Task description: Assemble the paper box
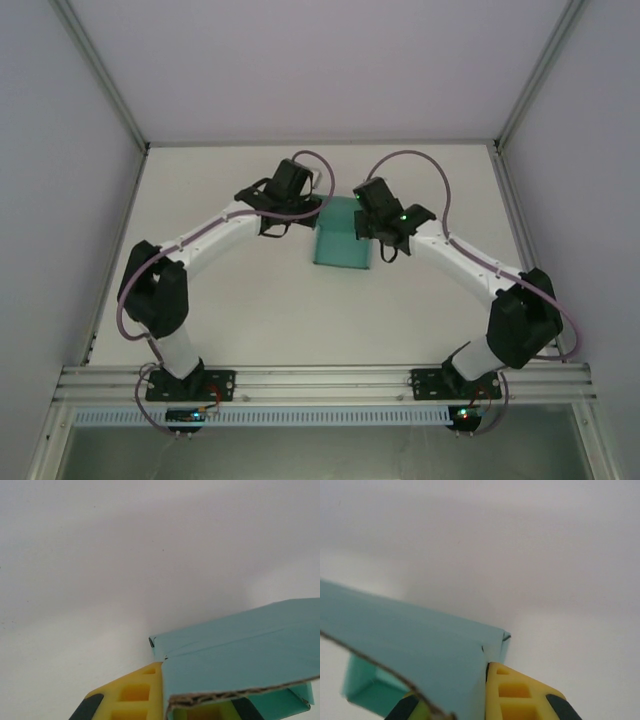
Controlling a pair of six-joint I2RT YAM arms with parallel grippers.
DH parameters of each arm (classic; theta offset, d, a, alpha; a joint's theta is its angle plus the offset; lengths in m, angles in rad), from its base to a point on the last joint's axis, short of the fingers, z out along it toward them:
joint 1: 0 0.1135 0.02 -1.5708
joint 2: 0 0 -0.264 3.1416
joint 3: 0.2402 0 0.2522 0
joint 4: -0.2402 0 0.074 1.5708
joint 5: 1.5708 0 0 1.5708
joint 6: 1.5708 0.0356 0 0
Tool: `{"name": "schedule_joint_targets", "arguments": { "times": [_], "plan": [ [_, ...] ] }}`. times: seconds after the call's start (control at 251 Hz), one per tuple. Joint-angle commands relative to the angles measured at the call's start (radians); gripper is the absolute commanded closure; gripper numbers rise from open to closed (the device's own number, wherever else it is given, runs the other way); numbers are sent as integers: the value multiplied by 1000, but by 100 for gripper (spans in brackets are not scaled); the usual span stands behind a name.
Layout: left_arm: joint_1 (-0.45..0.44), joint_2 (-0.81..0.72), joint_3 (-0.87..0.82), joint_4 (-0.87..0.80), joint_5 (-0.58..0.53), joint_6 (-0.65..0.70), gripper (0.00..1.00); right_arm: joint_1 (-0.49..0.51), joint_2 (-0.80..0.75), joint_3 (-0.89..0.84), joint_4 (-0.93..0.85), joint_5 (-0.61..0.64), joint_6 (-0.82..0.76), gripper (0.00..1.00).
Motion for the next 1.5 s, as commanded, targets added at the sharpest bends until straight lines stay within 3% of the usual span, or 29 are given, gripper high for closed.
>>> {"name": "schedule_joint_targets", "arguments": {
  "times": [0.0, 0.088, 0.231, 0.611, 0.834, 1.098, 1.249, 1.425, 1.497],
  "plan": [
    [-28, -37, -35, 88, -18, -176, 98, 47, 21, 4, 135, 103, 265, 93],
    [-28, -43, -71, 148, -50, -246, 97, 72, 28, -41, 231, 102, 277, 93],
    [-31, -36, -116, 277, 21, -318, 97, 83, 72, -50, 251, 114, 284, 94],
    [-52, 5, -207, 395, 14, -428, 97, 122, 143, -139, 405, 200, 291, 97],
    [-66, 41, -175, 423, 61, -432, 97, 144, 170, -135, 398, 173, 264, 97],
    [-77, -18, -318, 353, 16, -383, 99, 161, 146, -228, 444, 205, 139, 97],
    [-83, -128, -453, 334, -31, -345, 89, 183, 103, -370, 556, 217, 72, 97],
    [-86, -202, -533, 359, -13, -332, 81, 219, 62, -501, 675, 230, 15, 97],
    [-87, -223, -537, 349, -7, -332, 73, 231, 53, -530, 711, 220, 0, 98]
  ]
}}
